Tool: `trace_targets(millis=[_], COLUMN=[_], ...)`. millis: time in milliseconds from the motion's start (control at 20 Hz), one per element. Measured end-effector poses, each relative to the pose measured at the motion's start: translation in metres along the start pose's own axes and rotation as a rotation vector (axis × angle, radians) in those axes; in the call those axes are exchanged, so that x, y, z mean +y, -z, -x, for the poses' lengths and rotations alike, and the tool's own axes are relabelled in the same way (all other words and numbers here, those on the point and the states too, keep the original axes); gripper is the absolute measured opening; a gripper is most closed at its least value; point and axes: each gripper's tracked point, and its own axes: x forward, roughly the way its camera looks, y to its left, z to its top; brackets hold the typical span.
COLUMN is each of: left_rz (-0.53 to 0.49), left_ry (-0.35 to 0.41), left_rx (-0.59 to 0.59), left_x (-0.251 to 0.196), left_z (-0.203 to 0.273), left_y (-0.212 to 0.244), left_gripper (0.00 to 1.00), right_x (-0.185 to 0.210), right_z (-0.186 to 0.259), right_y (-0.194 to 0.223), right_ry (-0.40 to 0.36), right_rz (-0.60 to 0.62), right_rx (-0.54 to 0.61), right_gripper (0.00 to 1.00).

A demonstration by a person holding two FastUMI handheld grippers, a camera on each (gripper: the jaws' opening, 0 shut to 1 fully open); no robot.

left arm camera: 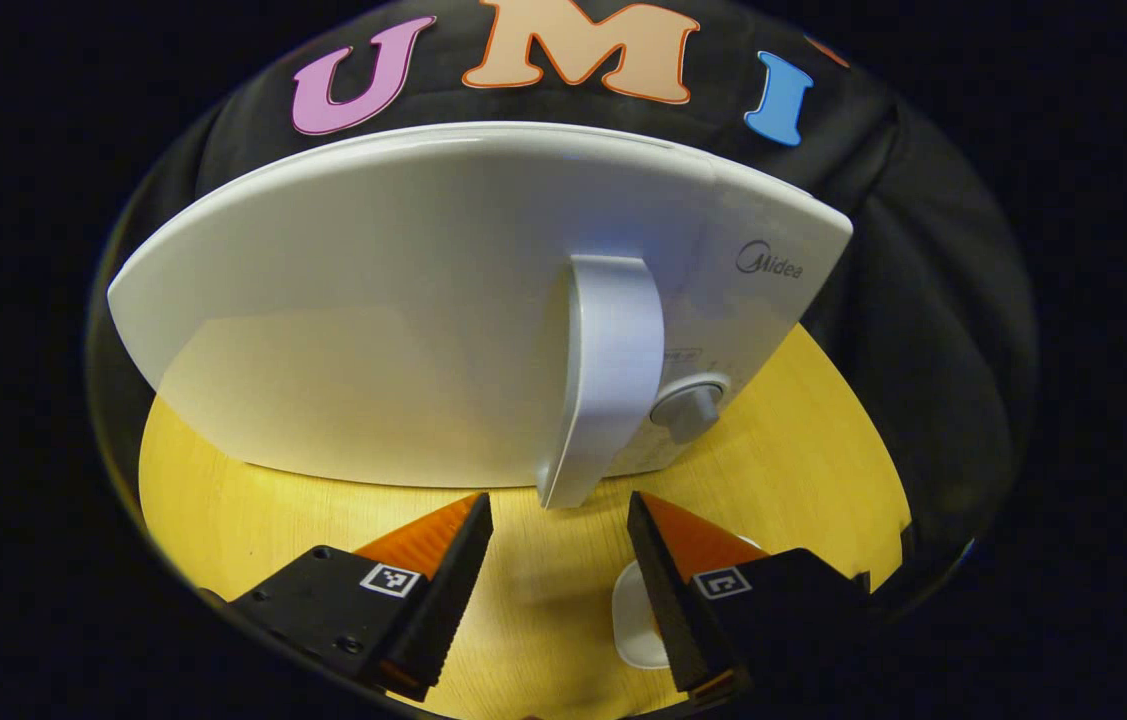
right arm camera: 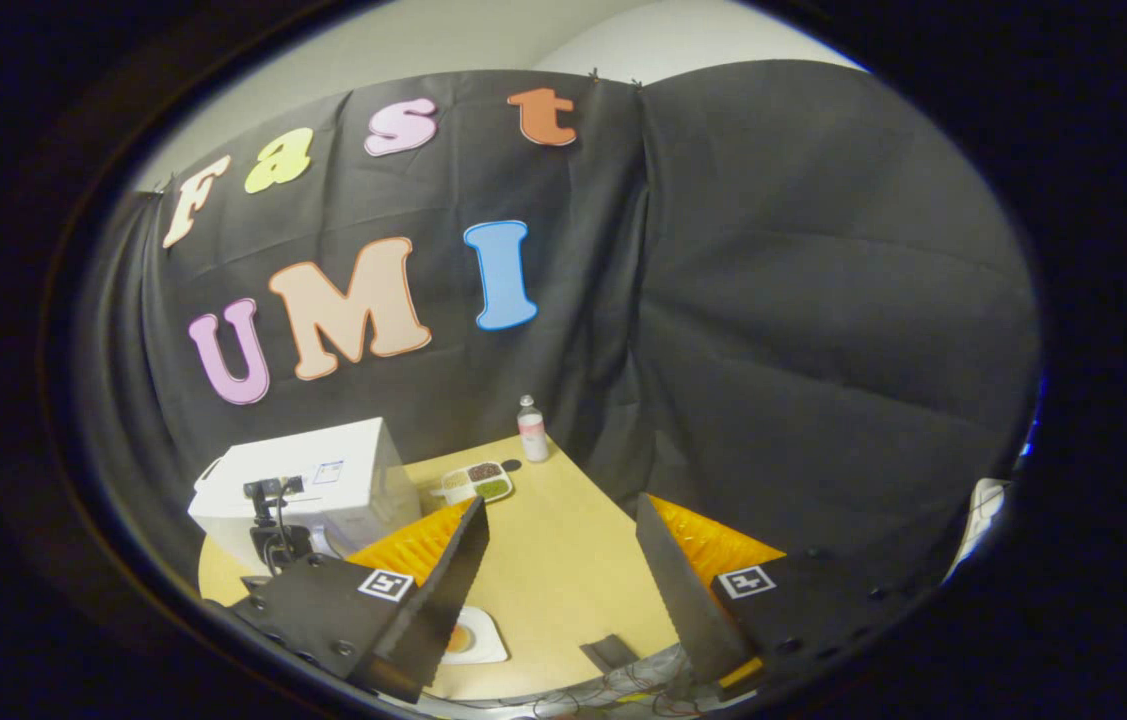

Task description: Open the microwave oven with the left hand, put the food in, and close the microwave oven.

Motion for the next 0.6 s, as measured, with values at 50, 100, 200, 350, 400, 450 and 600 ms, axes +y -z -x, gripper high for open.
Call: trace_targets(millis=[50,100,200,350,400,450,600], left_rz=[-0.01,-0.017,-0.021,-0.023,-0.017,-0.011,0.015], left_ry=[-0.006,-0.012,-0.017,-0.043,-0.051,-0.059,-0.081], left_rx=[-0.002,-0.008,-0.028,-0.052,-0.041,-0.036,-0.018], left_x=[-0.001,-0.001,-0.004,-0.004,-0.004,-0.003,-0.002], left_z=[-0.002,-0.003,-0.004,-0.009,-0.01,-0.011,-0.014], left_y=[-0.003,-0.006,-0.014,-0.027,-0.027,-0.027,-0.026], left_gripper=[0.82,0.81,0.77,0.64,0.58,0.52,0.29], right_x=[0.001,0.001,0.003,0.009,0.011,0.011,0.013], right_z=[-0.002,-0.004,-0.008,-0.013,-0.015,-0.016,-0.019], right_y=[0.0,0.001,0.004,0.008,0.008,0.009,0.009], right_ry=[-0.005,-0.011,-0.027,-0.058,-0.068,-0.077,-0.101], right_rz=[0.004,0.009,0.017,0.022,0.022,0.021,0.022], right_rx=[0.001,0.004,0.014,0.032,0.035,0.037,0.04], right_gripper=[0.94,0.94,0.94,0.92,0.92,0.92,0.92])
